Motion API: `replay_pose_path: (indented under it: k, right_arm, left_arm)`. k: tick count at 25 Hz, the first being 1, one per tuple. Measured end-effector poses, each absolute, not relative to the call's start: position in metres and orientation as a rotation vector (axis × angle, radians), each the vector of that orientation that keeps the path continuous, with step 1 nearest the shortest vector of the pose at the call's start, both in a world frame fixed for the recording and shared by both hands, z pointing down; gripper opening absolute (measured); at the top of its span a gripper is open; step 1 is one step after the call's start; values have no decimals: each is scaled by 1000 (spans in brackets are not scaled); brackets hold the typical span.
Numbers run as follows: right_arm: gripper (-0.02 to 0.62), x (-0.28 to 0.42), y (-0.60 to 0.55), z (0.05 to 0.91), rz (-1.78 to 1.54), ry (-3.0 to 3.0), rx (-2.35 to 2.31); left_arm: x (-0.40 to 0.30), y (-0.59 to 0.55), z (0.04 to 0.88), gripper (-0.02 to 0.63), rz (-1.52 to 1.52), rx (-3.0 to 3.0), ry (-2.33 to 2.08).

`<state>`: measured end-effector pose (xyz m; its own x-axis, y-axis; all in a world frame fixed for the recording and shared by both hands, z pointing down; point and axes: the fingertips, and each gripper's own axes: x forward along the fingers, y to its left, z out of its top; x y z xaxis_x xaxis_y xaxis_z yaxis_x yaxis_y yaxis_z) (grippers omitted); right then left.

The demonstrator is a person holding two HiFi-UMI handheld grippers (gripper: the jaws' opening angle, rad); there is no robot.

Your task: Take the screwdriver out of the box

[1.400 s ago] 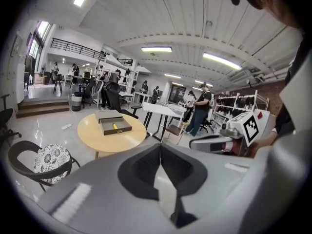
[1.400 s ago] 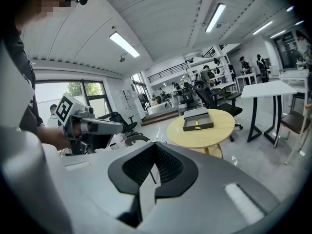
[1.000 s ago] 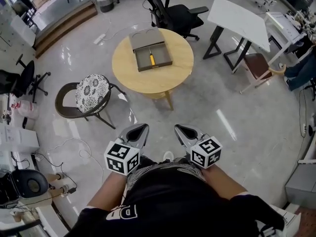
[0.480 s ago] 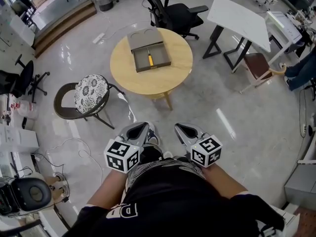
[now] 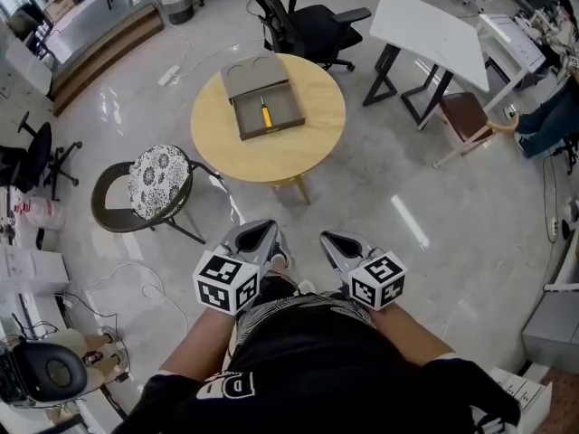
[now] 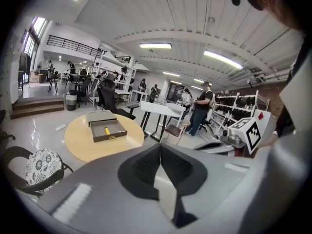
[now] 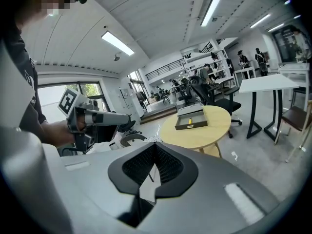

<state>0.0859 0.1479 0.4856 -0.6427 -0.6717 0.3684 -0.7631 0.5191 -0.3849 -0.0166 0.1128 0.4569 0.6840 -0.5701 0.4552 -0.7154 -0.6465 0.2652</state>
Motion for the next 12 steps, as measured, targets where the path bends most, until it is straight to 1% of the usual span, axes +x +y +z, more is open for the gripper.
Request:
replay_pose_path:
  k: [6, 12]
  right_arm:
    - [2, 75, 123, 497, 799, -2579, 1204]
    - [0, 58, 70, 494, 772, -2582, 1182]
  left_arm:
    - [-35, 95, 477, 60, 491, 2419, -1020]
    - [-53, 46, 473, 60, 455, 2409, -1053]
